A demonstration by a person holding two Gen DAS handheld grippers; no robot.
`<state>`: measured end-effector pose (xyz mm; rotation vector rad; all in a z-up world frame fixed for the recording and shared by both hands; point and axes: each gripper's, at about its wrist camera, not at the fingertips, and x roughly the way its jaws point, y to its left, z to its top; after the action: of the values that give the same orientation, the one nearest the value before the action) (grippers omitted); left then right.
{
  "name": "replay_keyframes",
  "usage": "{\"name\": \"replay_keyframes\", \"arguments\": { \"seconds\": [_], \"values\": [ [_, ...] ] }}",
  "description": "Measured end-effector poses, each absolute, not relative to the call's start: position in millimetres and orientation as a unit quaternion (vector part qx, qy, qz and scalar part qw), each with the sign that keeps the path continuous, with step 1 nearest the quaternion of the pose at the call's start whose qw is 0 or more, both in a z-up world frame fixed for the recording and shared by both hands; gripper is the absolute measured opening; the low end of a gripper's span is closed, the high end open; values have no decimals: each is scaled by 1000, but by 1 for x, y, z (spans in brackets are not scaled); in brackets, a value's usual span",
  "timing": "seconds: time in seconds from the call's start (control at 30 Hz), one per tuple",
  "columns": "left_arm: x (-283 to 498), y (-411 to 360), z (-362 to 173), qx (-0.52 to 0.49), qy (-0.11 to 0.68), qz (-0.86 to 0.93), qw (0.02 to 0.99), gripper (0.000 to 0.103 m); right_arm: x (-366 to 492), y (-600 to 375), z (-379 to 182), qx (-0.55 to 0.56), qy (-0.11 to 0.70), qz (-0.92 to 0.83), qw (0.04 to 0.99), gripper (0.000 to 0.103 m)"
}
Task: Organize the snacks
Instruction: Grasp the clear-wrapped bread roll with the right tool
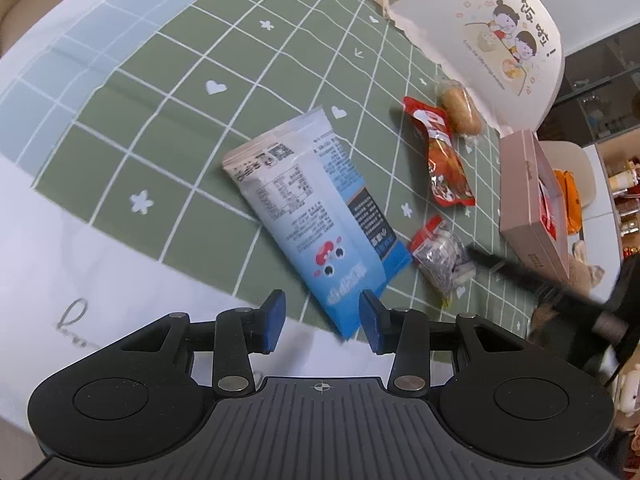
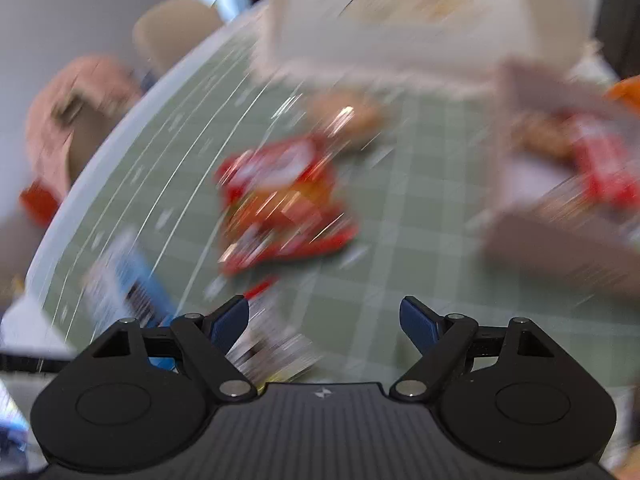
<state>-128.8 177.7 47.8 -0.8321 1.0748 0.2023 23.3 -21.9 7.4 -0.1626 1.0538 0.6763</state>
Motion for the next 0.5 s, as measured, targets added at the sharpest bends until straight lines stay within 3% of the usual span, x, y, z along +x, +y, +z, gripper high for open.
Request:
{"name": "replay_keyframes", "arguments": {
  "seconds": [0.17, 0.5],
  "values": [
    [-108, 187, 38, -372, 498, 100, 777, 45, -8, -2, -4, -119, 472, 317, 814, 83],
    [-46, 194, 61, -334, 453, 76, 823, 45, -10, -20, 18, -94, 464, 320, 820, 85]
  ]
}}
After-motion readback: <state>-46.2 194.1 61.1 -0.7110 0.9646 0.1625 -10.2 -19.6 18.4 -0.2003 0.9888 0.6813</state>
